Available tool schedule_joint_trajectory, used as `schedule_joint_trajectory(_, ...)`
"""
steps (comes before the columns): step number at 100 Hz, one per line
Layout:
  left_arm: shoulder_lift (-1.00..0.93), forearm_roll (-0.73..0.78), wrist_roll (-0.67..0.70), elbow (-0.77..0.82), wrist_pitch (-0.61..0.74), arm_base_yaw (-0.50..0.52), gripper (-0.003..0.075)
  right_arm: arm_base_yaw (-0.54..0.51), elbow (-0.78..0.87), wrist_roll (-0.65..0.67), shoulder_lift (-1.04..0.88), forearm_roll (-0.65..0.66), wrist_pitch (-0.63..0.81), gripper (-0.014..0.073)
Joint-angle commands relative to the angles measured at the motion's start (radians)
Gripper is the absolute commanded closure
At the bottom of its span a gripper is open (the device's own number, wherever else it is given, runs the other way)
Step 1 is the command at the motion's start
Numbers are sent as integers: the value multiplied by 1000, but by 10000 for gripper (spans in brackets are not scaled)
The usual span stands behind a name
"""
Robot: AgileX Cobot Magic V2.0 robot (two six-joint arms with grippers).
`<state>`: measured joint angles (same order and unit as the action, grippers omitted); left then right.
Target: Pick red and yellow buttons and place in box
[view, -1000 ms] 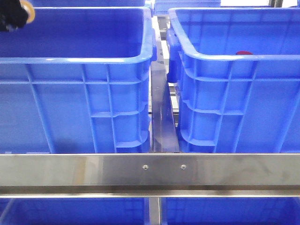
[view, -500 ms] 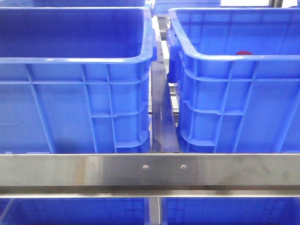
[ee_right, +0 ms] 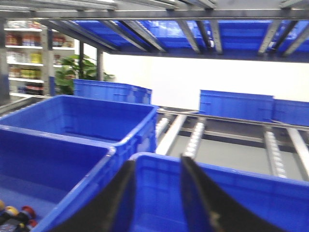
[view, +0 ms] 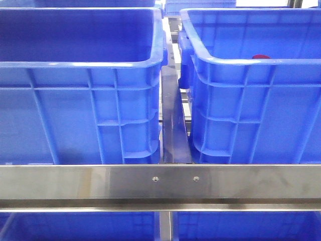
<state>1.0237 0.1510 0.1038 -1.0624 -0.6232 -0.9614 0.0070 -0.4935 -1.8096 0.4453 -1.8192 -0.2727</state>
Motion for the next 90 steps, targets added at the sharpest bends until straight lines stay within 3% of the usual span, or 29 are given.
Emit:
schedule_joint_trajectory(1,-11,8,3,-30,80,-7,739,-6,-27,-1,3,-100,-98,134)
schedule_joint_trajectory(13,-11,8,3,-30,80,-7,739,-6,-27,33,3,-100,-198,20)
schedule_joint_trajectory(37,-11,8,3,-30,80,-7,739,-6,-27,361,29,-100,-290,20)
schedule_joint_trajectory(62,-11,8,3,-30,80,-7,739,-6,-29,662,216,-100,-612,20)
schedule_joint_trajectory(90,-11,4,3,-30,80,-7,739,-4,-48,735,456,-100,-842,20)
